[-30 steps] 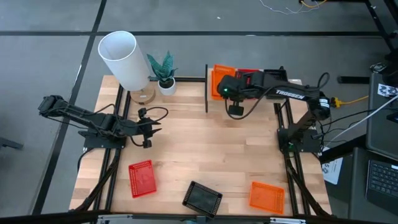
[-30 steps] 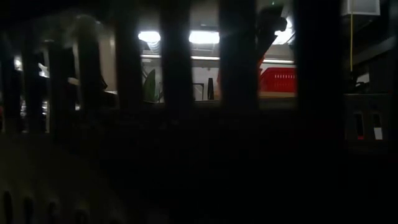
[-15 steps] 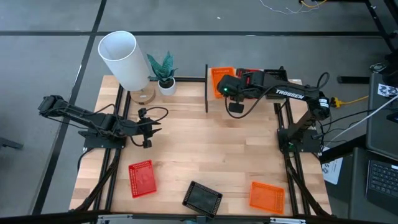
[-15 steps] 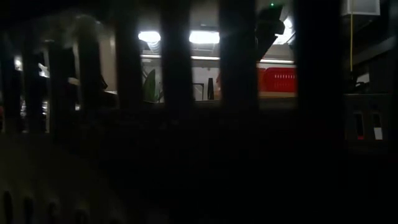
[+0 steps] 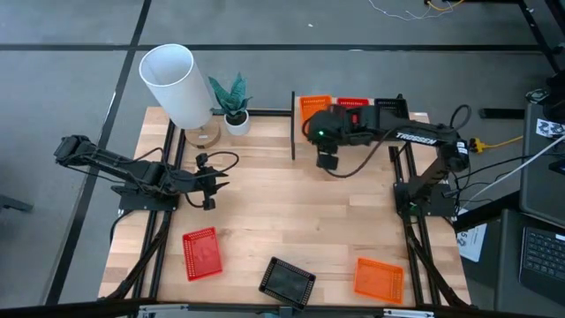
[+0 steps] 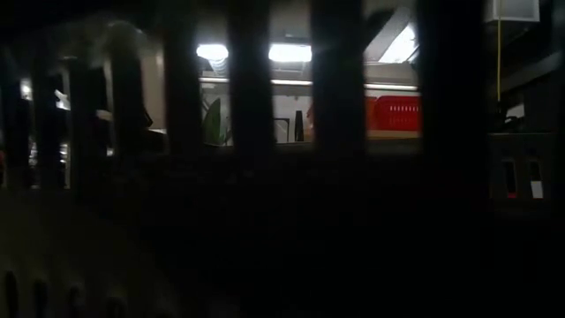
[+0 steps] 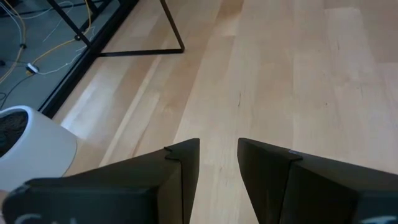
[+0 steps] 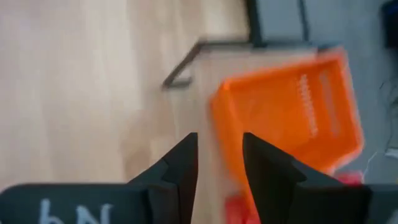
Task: Stack baskets on shelf by color
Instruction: Adjust the baskets
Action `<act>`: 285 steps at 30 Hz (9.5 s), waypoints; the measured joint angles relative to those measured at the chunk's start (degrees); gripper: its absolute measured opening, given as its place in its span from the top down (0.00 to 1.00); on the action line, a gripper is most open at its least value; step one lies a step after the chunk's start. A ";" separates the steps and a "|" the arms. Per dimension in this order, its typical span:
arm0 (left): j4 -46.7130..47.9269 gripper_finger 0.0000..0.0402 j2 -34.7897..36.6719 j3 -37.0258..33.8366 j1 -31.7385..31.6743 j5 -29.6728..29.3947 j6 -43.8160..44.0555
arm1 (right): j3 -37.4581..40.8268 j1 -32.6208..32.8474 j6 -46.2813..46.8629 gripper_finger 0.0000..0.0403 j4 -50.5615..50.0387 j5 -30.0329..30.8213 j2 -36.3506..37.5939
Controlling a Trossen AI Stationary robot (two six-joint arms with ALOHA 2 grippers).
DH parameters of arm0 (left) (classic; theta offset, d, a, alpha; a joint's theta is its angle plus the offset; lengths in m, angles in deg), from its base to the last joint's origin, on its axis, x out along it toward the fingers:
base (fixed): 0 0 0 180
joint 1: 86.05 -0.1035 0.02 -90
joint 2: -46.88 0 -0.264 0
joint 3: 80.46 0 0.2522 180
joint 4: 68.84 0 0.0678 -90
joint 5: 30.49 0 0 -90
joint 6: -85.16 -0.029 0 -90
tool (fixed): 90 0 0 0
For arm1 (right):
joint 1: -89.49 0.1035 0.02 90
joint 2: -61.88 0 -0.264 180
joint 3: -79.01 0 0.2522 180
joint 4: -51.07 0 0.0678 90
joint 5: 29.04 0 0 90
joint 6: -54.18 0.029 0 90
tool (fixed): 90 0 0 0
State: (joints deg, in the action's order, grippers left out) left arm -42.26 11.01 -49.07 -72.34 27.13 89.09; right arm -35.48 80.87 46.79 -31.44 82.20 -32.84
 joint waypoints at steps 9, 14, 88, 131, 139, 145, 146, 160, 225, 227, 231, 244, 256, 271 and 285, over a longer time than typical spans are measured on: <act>0.00 0.75 -0.01 0.02 0.01 0.03 0.03 | 5.29 -9.04 -4.78 0.69 10.59 -1.73 -1.09; 0.00 0.75 -0.01 0.02 0.00 0.02 0.02 | 5.43 -10.39 -4.97 0.69 12.96 -3.81 -3.69; -0.07 0.75 -0.01 0.04 0.00 -1.55 0.57 | 41.17 56.37 86.44 0.69 21.07 -31.55 -5.40; 0.44 0.75 0.01 0.04 0.02 -4.68 0.37 | 43.77 41.60 46.15 0.69 19.21 3.49 4.73; 0.43 0.75 0.01 0.04 0.00 -4.66 0.37 | 43.75 46.67 73.12 0.69 3.38 -3.24 8.46; 0.44 0.75 0.01 0.04 0.01 -4.65 0.37 | 43.77 50.12 85.03 0.69 -0.47 -11.93 8.26; 0.43 0.75 0.01 0.04 0.01 -4.65 0.37 | 43.77 50.48 85.23 0.69 0.13 -11.94 8.26; 0.42 0.75 0.01 0.04 0.01 -4.63 0.37 | 43.77 47.05 80.85 0.69 1.26 -7.39 2.99; 35.93 0.75 -54.21 39.23 39.56 24.86 58.71 | 43.77 63.90 53.27 0.69 76.11 16.23 -0.31; 35.39 0.75 -56.54 37.87 39.86 21.54 59.77 | 43.77 63.88 52.27 0.69 78.75 16.25 -1.32; 29.41 0.75 -59.95 37.62 37.58 14.80 54.88 | 43.77 63.88 51.91 0.69 81.66 16.26 -2.22; -11.23 0.75 -59.83 37.68 9.33 -4.11 7.51 | 43.77 63.60 50.63 0.69 81.89 21.19 -2.27; 4.49 0.75 -52.93 37.66 21.46 26.99 20.40 | 43.77 63.70 49.47 0.69 80.38 18.27 -2.27; 10.04 0.75 -59.64 37.62 30.71 23.78 29.70 | 43.77 63.73 45.96 0.69 80.08 18.14 -2.27; -8.72 0.75 -60.00 37.60 23.20 30.87 18.19 | 43.77 63.73 47.37 0.69 79.62 18.15 -2.27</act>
State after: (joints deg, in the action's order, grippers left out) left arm -50.98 -48.99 -11.46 -49.14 58.00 107.27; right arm 8.28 144.60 94.16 48.19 100.36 -35.11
